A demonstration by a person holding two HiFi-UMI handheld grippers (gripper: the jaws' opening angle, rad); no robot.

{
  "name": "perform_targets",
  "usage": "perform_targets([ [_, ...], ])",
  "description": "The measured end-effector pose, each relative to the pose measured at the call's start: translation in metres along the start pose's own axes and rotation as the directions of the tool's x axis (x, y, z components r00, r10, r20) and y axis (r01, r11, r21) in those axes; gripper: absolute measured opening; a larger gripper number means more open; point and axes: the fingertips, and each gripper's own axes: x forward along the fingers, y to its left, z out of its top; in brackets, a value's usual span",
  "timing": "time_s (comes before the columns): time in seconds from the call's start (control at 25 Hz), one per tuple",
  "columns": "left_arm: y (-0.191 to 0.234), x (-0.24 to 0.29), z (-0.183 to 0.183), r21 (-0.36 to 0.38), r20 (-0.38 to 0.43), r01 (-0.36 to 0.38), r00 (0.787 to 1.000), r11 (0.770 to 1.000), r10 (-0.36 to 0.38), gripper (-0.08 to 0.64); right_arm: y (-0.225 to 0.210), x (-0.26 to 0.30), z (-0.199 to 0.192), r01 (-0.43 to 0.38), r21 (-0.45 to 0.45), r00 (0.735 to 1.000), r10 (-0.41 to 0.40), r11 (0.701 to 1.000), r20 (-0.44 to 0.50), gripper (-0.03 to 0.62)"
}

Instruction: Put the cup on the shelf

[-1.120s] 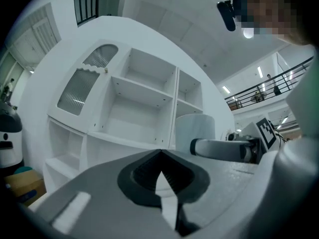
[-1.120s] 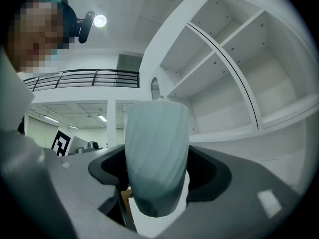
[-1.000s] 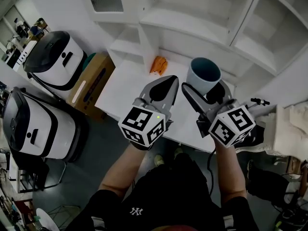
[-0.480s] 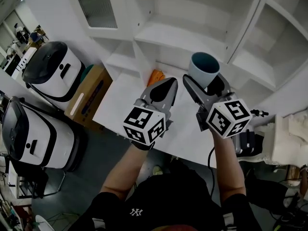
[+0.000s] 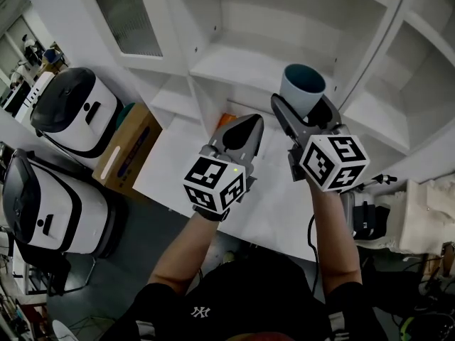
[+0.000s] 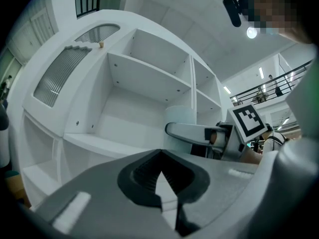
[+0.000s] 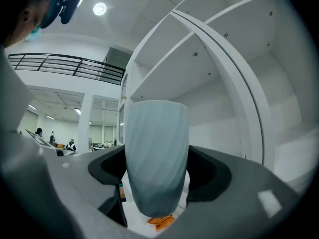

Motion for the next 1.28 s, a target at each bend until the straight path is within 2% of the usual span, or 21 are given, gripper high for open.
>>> perform_targets([
  [0.16,0.008,0.009,-0.003,-0.008,-0.003,-0.008,1.0,1.0,0.008,0.001,-0.018,0.016,0.004,0.044,-0.012,0.999,-0.044,0.999,0.014,0.38],
  [0.6,0.024,0.023,-0.01,-0.029,-0.012,-0.022,1.0,0.999,0.022,0.0,-0.051,0.052,0.008,0.097,-0.016,0.995,-0.096,0.995,0.009,0.377],
  [0.84,0.026,0.025,-0.015,-0.037,-0.015,-0.021,1.0,0.999,0.02,0.0,-0.057,0.07,0.002,0.143,-0.044,0.988,-0.145,0.989,-0.058,0.376],
  [0.96,0.027,0.027,-0.016,-0.041,-0.016,-0.02,1.0,0.999,0.02,0.001,-0.056,0.081,-0.003,0.165,-0.089,0.981,-0.173,0.982,-0.089,0.374],
  [1.12,0.031,0.025,-0.017,-0.045,-0.013,-0.023,1.0,0.999,0.022,0.001,-0.058,0.09,-0.004,0.204,-0.139,0.971,-0.218,0.969,-0.098,0.374],
  [1.28,0.034,0.024,-0.018,-0.051,-0.013,-0.023,1.0,0.998,0.023,0.0,-0.061,0.091,-0.005,0.211,-0.145,0.967,-0.228,0.967,-0.112,0.373],
])
